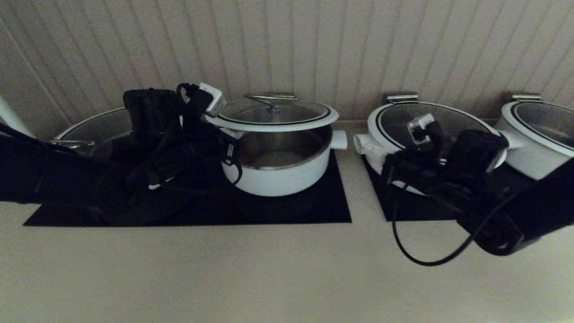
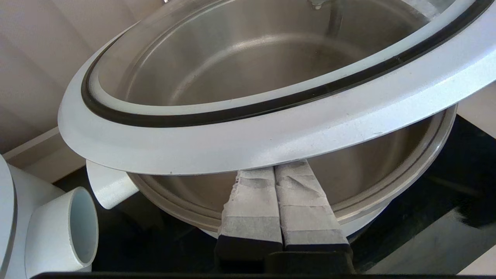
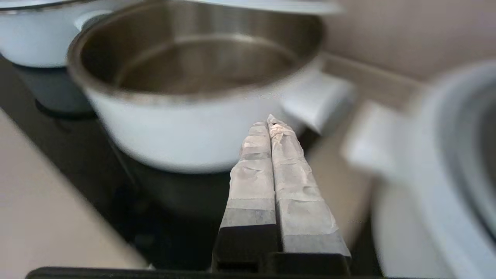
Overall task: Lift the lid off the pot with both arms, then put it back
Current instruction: Open the pot lid completely
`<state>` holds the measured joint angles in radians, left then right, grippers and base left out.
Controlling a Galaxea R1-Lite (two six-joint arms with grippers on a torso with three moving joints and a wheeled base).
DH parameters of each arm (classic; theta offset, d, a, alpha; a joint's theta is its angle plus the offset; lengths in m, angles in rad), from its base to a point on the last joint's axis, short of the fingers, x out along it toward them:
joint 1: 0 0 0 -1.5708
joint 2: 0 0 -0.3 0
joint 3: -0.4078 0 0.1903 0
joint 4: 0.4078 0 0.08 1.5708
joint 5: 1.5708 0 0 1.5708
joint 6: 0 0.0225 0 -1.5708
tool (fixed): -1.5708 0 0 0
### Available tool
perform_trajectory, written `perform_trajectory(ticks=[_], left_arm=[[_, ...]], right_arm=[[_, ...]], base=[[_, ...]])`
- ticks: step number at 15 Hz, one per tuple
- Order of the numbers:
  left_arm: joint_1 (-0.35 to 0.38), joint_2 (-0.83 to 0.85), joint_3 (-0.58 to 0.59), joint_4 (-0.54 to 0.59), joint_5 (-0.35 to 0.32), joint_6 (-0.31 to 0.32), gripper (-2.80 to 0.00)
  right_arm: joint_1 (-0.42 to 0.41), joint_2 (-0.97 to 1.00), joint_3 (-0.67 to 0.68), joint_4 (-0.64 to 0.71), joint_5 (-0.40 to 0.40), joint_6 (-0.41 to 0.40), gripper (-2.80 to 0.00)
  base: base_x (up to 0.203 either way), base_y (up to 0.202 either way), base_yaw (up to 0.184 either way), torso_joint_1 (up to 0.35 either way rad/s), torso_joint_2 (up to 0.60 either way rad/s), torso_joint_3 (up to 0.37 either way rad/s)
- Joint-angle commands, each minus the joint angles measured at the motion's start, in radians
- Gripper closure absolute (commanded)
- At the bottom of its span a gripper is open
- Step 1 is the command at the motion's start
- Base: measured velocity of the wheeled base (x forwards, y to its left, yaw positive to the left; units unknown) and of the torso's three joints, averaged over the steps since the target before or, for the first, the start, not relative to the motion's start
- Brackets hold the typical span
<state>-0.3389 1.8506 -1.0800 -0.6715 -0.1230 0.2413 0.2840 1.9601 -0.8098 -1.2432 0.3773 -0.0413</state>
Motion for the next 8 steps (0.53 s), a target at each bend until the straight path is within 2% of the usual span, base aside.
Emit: perform_trajectory(ticks=[1, 3, 5, 7, 8], left_arm=[[0.0, -0.005, 0.0, -0.005, 0.0, 0.001, 0.0], [0.0, -0.004, 0.0, -0.005, 0.0, 0.001, 0.0], [0.0, -0.002, -0.001, -0.005, 0.0, 0.001, 0.0], [0.0, -0.001, -0.001, -0.008, 0.0, 0.001, 0.0], [0.0, -0.003, -0.001, -0.007, 0.0, 0.001, 0.0]], right_arm=[[-0.039, -0.254, 0.191, 0.008, -0.002, 0.001, 0.0], [-0.064, -0.462, 0.332, 0.07, -0.029, 0.002, 0.0], [-0.078, -0.711, 0.452, 0.195, -0.075, 0.002, 0.0], [-0.085, -1.005, 0.534, 0.4, -0.104, 0.002, 0.0], [-0.087, -1.175, 0.557, 0.546, -0.114, 0.002, 0.0]], base=[[0.0, 0.0, 0.0, 0.0, 0.0, 0.0], [0.0, 0.0, 0.0, 0.0, 0.0, 0.0], [0.0, 0.0, 0.0, 0.0, 0.0, 0.0], [0.0, 0.0, 0.0, 0.0, 0.0, 0.0], [0.0, 0.0, 0.0, 0.0, 0.0, 0.0]])
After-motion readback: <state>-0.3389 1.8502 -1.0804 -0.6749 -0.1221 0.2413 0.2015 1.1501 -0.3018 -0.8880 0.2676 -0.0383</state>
